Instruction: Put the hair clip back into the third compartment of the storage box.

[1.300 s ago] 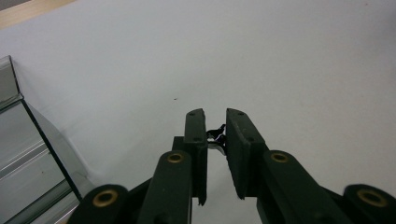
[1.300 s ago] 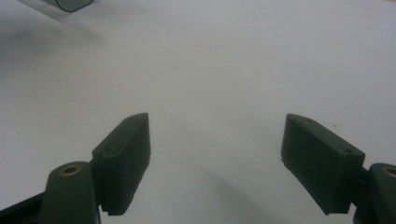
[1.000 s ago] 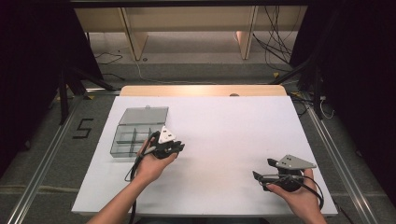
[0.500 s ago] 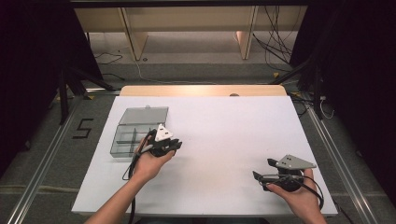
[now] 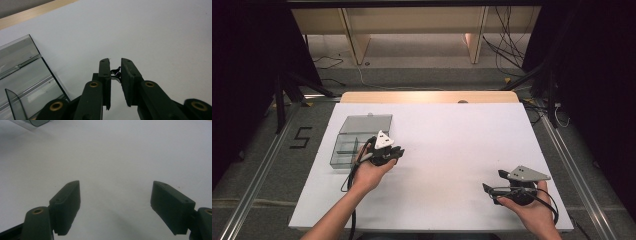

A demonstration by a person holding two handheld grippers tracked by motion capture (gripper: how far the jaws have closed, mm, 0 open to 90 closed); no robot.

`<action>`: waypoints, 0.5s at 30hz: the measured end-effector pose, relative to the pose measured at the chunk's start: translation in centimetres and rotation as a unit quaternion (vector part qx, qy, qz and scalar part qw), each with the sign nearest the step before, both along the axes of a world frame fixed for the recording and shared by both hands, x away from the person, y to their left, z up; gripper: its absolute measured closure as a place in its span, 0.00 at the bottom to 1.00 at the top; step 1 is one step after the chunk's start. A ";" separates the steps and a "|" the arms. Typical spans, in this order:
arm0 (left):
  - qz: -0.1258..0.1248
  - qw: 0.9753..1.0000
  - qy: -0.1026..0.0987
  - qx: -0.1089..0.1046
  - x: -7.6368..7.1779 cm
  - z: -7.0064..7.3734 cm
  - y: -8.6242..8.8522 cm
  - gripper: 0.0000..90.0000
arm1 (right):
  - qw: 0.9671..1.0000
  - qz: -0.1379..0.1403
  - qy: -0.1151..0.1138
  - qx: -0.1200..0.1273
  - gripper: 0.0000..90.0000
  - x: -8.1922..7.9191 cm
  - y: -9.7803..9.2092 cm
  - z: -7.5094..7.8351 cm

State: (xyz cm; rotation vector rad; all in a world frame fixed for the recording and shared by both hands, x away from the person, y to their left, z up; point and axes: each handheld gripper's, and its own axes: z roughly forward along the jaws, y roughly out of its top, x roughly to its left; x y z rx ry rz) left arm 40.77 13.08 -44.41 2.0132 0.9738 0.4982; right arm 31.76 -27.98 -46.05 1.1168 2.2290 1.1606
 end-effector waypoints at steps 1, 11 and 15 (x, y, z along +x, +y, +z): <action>0.003 1.000 0.000 -0.001 0.0 0.1 0.1 0.87 | 1.000 0.000 0.000 0.000 0.28 0.0 0.0 0.0; 0.012 1.000 -0.002 -0.006 0.3 0.2 0.7 0.87 | 1.000 0.000 0.000 0.000 0.28 0.0 0.0 0.0; 0.016 1.000 -0.001 -0.005 0.4 0.3 1.0 0.87 | 1.000 0.000 0.000 0.000 0.28 0.0 0.0 0.0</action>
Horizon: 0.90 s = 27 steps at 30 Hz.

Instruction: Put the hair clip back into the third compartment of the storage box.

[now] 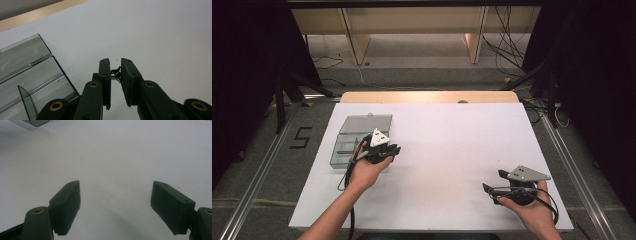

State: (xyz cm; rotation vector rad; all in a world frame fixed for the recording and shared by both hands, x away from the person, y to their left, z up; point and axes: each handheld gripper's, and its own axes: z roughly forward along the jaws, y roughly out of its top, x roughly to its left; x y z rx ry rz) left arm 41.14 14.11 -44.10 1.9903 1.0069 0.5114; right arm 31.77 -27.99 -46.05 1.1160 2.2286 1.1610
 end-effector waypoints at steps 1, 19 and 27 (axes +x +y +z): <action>0.000 1.000 0.000 0.000 0.0 0.0 0.0 0.87 | 1.000 0.000 0.000 0.001 0.28 0.0 0.0 0.0; 0.006 1.000 -0.004 0.003 0.2 0.2 0.4 0.87 | 1.000 -0.001 0.001 -0.001 0.28 0.0 0.0 0.0; 0.010 1.000 -0.005 0.000 0.4 0.3 0.7 0.87 | 1.000 0.000 0.001 -0.001 0.28 0.0 0.0 0.0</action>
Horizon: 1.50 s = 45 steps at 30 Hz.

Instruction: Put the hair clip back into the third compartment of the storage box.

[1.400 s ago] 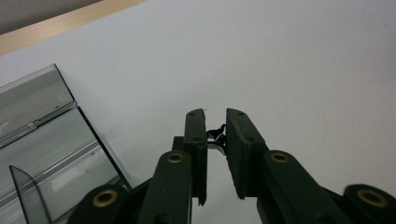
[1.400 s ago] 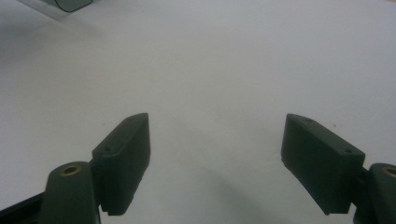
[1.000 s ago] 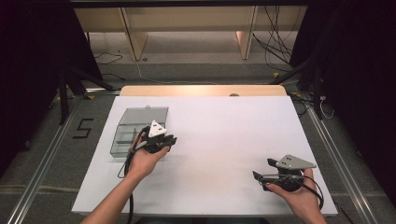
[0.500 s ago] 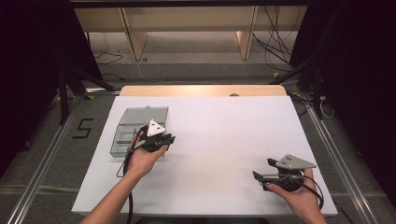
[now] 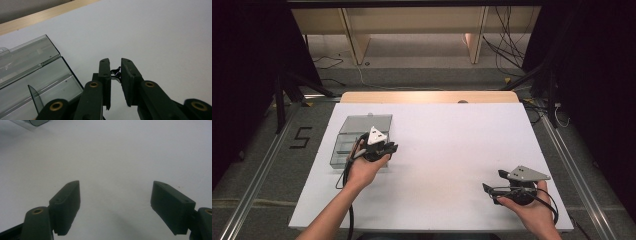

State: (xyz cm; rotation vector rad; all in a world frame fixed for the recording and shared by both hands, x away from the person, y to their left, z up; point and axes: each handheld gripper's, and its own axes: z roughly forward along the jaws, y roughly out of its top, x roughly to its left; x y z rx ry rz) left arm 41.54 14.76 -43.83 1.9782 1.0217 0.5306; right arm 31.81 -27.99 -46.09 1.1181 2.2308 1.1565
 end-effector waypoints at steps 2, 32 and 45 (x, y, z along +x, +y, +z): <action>0.003 1.000 0.000 -0.003 0.0 0.0 0.0 0.87 | 1.000 0.001 0.000 0.000 0.28 0.0 0.0 0.0; 0.015 1.000 -0.004 -0.001 0.6 0.3 1.0 0.87 | 1.000 0.000 0.000 0.000 0.27 0.0 0.0 0.0; 0.022 1.000 -0.006 -0.006 0.8 0.6 1.4 0.87 | 1.000 -0.001 0.000 0.000 0.27 0.0 0.0 0.0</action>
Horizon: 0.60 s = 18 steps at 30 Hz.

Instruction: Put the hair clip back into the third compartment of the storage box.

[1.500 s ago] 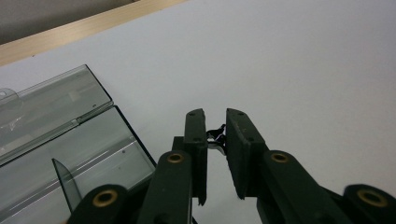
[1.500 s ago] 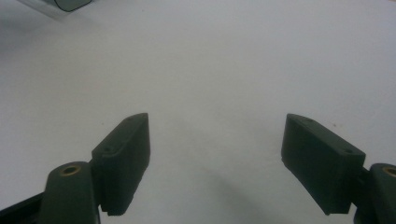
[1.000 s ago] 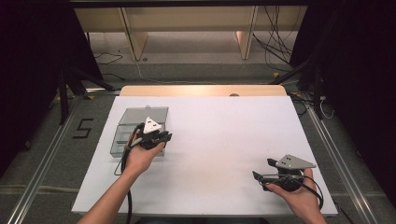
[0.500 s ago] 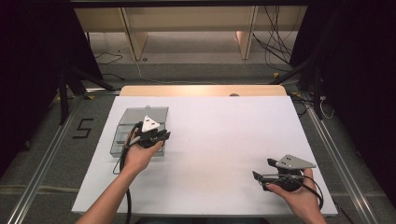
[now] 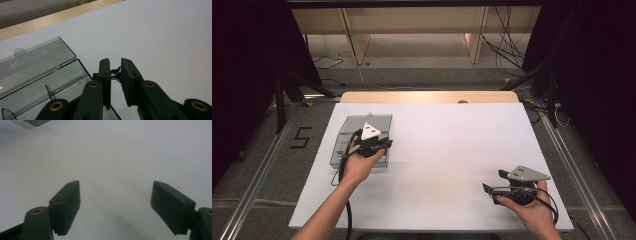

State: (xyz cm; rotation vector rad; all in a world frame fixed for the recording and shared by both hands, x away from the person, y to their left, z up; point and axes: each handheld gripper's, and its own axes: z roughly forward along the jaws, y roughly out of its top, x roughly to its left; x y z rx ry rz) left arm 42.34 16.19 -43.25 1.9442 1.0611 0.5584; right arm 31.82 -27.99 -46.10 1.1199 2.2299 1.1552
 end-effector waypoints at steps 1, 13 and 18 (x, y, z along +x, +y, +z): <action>0.000 1.000 0.000 0.000 0.0 0.0 0.0 0.87 | 1.000 0.000 0.000 0.000 0.27 0.0 0.0 0.0; 0.005 1.000 -0.002 -0.003 0.1 0.2 0.3 0.87 | 1.000 0.000 0.000 0.000 0.27 0.0 0.0 0.0; 0.007 1.000 -0.003 -0.005 0.1 0.3 0.4 0.87 | 1.000 0.000 0.000 0.000 0.27 0.0 0.0 0.0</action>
